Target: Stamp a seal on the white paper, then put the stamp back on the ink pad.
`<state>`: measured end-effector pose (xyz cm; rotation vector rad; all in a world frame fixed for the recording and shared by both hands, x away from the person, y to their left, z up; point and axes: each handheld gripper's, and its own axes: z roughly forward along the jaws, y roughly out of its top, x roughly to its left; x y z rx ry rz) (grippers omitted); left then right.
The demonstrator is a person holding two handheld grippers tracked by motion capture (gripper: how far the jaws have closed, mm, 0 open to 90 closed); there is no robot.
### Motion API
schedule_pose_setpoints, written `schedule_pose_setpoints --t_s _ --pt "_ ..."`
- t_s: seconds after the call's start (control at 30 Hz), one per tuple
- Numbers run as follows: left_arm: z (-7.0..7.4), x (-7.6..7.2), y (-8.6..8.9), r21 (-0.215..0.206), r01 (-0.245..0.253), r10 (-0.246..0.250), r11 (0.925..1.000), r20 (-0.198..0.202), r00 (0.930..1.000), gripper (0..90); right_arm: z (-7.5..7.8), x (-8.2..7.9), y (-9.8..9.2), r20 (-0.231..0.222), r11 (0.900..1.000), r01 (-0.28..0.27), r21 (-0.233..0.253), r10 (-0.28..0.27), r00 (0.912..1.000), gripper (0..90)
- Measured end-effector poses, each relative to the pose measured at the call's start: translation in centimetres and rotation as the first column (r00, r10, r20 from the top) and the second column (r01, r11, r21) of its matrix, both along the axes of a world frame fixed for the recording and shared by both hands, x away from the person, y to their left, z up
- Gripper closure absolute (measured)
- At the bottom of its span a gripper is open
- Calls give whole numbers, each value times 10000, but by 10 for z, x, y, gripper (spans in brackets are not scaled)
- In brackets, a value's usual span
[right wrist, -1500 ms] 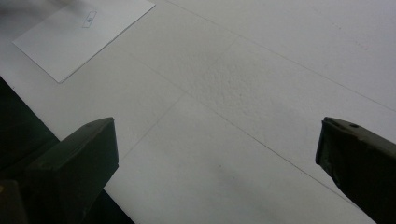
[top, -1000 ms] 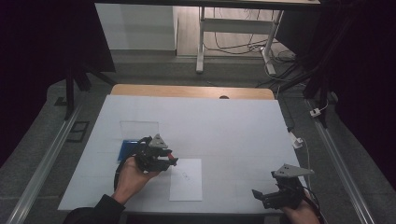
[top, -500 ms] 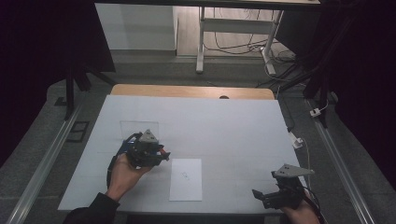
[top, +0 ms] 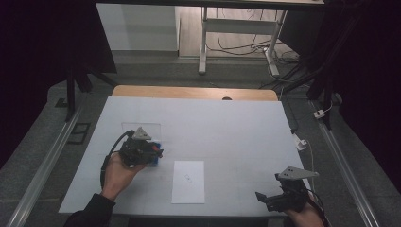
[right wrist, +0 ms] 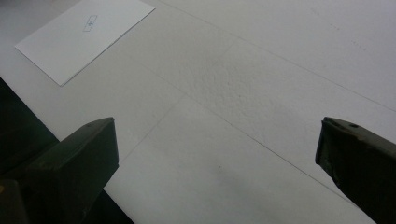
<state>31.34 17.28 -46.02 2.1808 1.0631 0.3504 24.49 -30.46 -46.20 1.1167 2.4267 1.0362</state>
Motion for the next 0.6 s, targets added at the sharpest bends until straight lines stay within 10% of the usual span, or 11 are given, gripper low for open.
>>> schedule_pose_setpoints --t_s 0.6 --pt "-4 9 25 -44 -896 896 9960 -106 9959 583 0 0 0 3 10000 23 -2 -23 10000 0"
